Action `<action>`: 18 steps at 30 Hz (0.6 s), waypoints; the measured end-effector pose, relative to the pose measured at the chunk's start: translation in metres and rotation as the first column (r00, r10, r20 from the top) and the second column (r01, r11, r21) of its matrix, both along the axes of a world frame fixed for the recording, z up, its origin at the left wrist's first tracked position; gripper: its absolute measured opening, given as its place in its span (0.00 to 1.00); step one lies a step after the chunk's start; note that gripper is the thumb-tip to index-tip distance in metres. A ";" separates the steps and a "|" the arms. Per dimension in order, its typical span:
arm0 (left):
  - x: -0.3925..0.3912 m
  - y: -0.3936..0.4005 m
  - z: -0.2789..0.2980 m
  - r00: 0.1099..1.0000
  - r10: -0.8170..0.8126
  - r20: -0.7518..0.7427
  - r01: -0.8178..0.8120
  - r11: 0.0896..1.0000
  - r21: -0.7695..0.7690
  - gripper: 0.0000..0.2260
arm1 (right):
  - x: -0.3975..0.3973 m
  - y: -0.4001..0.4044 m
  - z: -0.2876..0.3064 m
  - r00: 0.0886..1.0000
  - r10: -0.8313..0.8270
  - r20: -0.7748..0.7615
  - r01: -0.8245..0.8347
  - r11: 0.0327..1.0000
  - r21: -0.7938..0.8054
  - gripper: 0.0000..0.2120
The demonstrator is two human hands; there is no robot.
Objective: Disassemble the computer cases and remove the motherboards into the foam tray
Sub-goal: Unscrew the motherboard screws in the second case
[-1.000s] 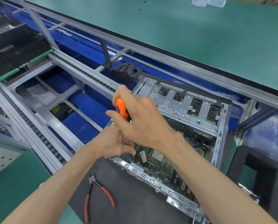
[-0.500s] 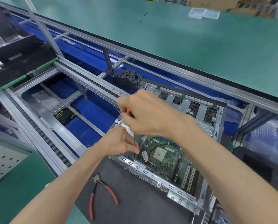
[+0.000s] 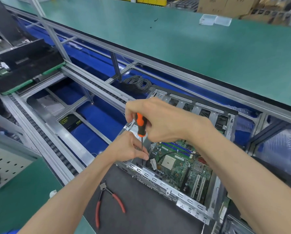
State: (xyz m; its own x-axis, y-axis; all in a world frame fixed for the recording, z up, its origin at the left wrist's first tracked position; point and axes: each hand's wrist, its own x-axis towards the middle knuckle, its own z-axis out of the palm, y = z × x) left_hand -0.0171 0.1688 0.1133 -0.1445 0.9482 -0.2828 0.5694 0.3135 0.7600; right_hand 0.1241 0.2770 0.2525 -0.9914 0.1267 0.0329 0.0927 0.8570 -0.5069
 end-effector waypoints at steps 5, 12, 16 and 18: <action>-0.001 0.003 -0.002 1.000 0.022 -0.009 -0.022 1.000 -0.011 0.08 | -0.008 -0.005 -0.011 0.975 -0.205 -0.088 0.223 0.910 0.349 0.17; -0.003 -0.001 0.000 0.997 0.017 0.078 -0.022 0.997 0.068 0.09 | -0.004 -0.002 -0.002 0.999 -0.031 -0.037 0.030 0.999 -0.044 0.14; -0.004 -0.001 -0.002 0.997 0.035 0.069 -0.038 0.999 0.039 0.04 | -0.010 -0.005 -0.009 0.971 -0.226 -0.082 0.240 0.910 0.339 0.18; -0.004 -0.001 -0.003 0.997 0.026 0.073 -0.028 0.999 0.034 0.04 | -0.015 -0.008 -0.012 0.972 -0.202 -0.122 0.234 0.887 0.397 0.15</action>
State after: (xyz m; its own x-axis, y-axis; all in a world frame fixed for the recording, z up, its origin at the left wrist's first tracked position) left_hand -0.0206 0.1677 0.1104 -0.1503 0.9537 -0.2605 0.5037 0.3006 0.8099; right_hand 0.1094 0.2694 0.2402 -0.9327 0.2991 0.2015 0.2767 0.9519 -0.1320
